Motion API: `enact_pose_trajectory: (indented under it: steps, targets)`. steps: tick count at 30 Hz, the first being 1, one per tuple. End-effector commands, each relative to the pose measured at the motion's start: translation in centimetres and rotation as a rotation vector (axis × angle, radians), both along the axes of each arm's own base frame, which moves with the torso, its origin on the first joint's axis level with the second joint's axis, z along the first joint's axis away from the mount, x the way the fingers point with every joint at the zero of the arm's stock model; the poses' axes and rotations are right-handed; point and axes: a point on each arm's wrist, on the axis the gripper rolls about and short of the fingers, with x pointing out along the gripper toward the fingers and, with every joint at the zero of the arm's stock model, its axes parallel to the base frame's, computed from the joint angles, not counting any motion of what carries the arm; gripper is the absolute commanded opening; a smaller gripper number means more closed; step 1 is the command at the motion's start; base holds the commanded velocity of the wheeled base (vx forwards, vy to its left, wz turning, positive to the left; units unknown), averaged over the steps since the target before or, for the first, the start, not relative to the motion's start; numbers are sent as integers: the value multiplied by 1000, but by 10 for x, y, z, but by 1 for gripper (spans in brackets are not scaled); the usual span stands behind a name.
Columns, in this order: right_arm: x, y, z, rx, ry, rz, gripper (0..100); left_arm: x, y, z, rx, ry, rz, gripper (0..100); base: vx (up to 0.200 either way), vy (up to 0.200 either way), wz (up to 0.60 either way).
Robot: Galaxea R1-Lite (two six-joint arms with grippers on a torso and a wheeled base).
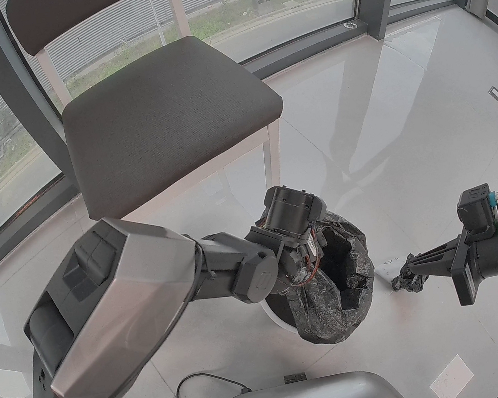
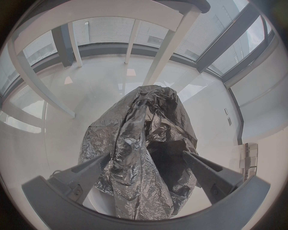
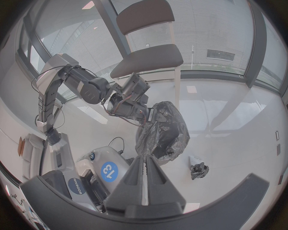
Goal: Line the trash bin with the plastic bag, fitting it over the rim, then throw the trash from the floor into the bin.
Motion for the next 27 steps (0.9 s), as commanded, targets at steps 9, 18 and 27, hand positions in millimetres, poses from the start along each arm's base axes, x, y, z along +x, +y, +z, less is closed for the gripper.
enact_pose_trajectory:
  steps: [9,18,27]
  targets:
    - [-11,-30,27,52,-118,-106,0,2,1,-1,13,-7,4,100,0,0,0]
    - [-12,-36,32,62,-140,-133,0,1,-2,-7,27,-1,-9,0,0,0,0]
    - [-10,-36,32,63,-141,-139,0,-2,-5,-2,14,-9,-17,0,0,0,0]
